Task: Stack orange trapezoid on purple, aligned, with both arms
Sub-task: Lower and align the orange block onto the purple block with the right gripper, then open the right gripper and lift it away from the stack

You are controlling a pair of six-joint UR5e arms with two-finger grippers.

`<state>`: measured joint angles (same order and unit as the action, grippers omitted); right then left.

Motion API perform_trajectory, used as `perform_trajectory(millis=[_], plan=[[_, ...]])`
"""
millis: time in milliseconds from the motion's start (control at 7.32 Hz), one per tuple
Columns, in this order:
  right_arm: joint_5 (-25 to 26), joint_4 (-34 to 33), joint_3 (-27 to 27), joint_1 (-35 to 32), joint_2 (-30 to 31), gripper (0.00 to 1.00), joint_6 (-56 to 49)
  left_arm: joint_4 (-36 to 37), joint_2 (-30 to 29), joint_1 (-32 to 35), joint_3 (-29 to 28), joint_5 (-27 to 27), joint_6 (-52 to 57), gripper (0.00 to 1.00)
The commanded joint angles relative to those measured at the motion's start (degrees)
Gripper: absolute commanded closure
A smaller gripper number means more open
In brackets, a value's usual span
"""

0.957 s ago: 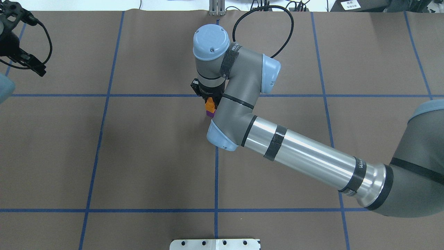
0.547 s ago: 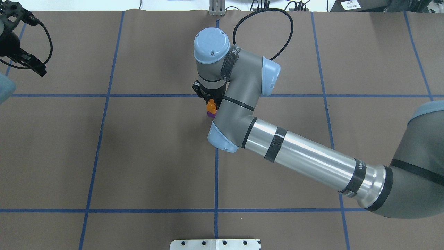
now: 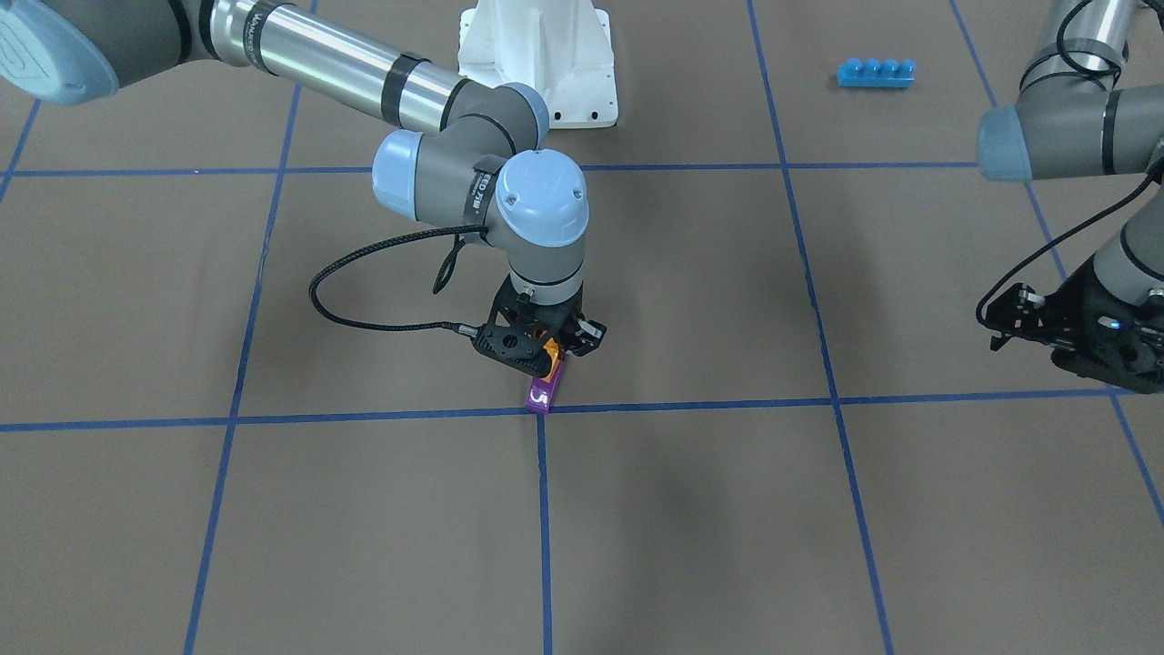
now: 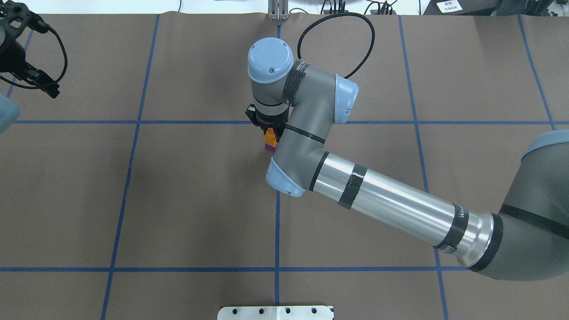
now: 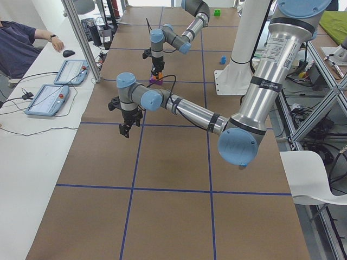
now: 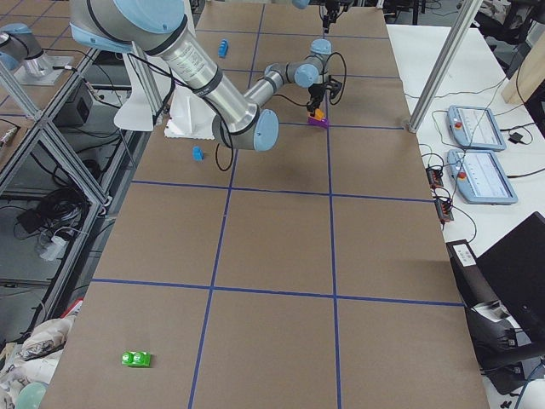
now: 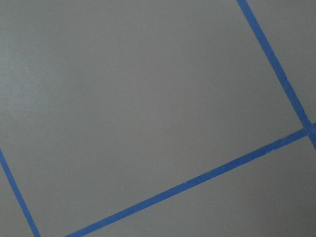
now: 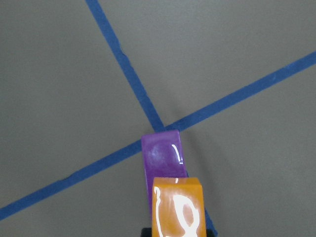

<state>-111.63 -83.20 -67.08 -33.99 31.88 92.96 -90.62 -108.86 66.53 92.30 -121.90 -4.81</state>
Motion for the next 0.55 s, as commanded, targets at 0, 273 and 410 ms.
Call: perform_trajectory(millis=[0, 273, 410], plan=[[-0.07, 0.93, -0.16, -0.02, 0.02, 0.0, -0.06, 0.0, -0.04, 0.0, -0.28, 0.09, 0.07, 0.0], [-0.16, 0.85, -1.9, -1.16, -0.15, 0.0, -0.93, -0.17, -0.04, 0.0, -0.28, 0.09, 0.07, 0.0], [-1.03, 0.5, -4.88, -3.51, 0.2, 0.0, -1.02, -0.35, 0.05, 0.17, -0.28, -0.09, 0.07, 0.0]])
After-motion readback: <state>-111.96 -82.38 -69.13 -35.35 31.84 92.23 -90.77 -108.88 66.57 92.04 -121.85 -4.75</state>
